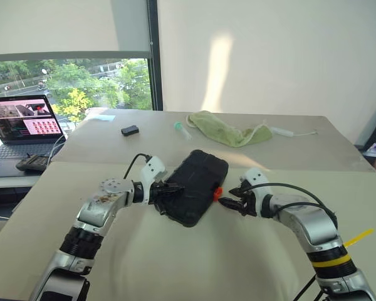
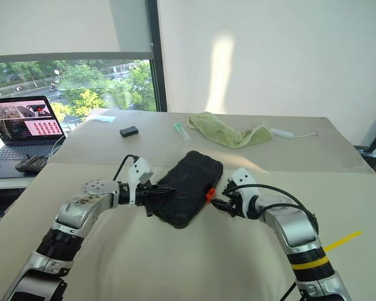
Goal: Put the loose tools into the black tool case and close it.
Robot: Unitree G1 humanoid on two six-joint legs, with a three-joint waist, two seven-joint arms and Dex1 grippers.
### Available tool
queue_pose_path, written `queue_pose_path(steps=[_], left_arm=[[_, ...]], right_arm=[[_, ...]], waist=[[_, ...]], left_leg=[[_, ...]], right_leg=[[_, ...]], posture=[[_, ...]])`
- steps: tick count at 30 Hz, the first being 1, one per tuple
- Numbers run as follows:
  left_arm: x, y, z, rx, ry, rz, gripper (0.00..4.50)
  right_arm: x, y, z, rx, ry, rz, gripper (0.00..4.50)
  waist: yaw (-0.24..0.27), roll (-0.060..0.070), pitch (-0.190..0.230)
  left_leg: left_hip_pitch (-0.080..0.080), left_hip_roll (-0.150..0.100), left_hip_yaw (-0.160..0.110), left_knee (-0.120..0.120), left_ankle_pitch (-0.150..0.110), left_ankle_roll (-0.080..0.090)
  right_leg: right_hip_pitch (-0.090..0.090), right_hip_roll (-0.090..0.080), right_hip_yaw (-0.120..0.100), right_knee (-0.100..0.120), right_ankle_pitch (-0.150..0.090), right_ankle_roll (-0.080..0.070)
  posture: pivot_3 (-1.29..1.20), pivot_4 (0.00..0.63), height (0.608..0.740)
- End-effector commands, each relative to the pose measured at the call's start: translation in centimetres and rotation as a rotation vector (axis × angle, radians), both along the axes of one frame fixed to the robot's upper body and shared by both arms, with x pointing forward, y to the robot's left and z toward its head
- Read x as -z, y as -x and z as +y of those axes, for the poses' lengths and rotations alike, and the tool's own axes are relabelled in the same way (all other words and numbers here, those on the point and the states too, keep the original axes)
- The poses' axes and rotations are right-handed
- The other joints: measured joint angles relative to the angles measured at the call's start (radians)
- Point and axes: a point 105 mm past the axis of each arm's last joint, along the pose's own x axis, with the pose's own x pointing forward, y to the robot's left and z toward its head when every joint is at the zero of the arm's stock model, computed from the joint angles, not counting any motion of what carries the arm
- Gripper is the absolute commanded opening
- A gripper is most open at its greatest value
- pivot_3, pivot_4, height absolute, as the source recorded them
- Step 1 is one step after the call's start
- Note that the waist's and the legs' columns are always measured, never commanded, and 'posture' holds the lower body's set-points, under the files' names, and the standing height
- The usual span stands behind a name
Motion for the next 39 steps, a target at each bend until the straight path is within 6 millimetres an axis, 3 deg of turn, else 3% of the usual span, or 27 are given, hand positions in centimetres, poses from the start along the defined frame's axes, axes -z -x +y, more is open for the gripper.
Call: queue_pose_path(steps=[1, 4, 16, 20, 26, 39], left_arm=[[2.6, 0.5, 0.6, -0.019, -0.062, 0.085, 0.0], [2.6, 0.5, 0.5, -0.021, -0.06, 0.085, 0.0], [2.5, 0.5, 0.3, -0.024, -0.064, 0.071, 0.0], [2.5, 0.6, 0.3, -0.023, -0.066, 0.067, 0.0], [2.5, 0.6, 0.3, -0.027, -0.071, 0.059, 0.0], [2.6, -0.1, -0.4, -0.017, -0.081, 0.039, 0.0]], right_arm=[[-2.1, 0.2, 1.3, -0.102, -0.031, -0.057, 3.6], [-2.1, -0.7, 0.8, -0.062, -0.004, -0.081, 4.46], [-1.4, -1.1, 1.4, -0.103, -0.005, -0.066, 4.46], [-1.4, -1.4, 1.8, -0.123, 0.0, -0.076, 3.47], [-1.4, -1.5, 2.1, -0.163, 0.016, -0.094, 1.36], [-3.3, -1.8, 1.9, -0.234, 0.11, -0.145, 1.22]], waist=[[-0.002, 0.0, 0.0], [-0.002, 0.0, 0.0], [-0.002, 0.0, 0.0], [-0.003, 0.0, 0.0], [-0.004, 0.0, 0.0], [0.0, 0.002, 0.001]], left_leg=[[0.0, 0.0, 0.0, 0.0, 0.0, 0.0], [0.0, 0.001, 0.0, 0.0, 0.0, 0.0], [0.0, 0.001, 0.0, 0.0, 0.0, 0.0], [0.0, 0.001, 0.0, -0.001, 0.0, 0.0], [0.0, 0.002, 0.0, -0.001, 0.0, 0.0], [-0.001, 0.002, 0.0, -0.001, 0.0, -0.001]], right_leg=[[0.0, 0.0, 0.0, 0.0, 0.0, 0.0], [0.0, 0.0, 0.0, 0.0, 0.0, 0.0], [-0.001, 0.0, 0.0, 0.0, 0.0, 0.0], [-0.001, -0.001, 0.0, 0.0, 0.0, 0.0], [-0.001, -0.001, 0.001, 0.0, 0.0, -0.001], [-0.001, -0.002, 0.0, 0.0, 0.001, -0.001]], posture=[[0.0, 0.15, 0.74], [0.0, 0.15, 0.74], [0.0, 0.15, 0.74], [0.0, 0.15, 0.74], [0.0, 0.15, 0.74], [0.0, 0.15, 0.74]])
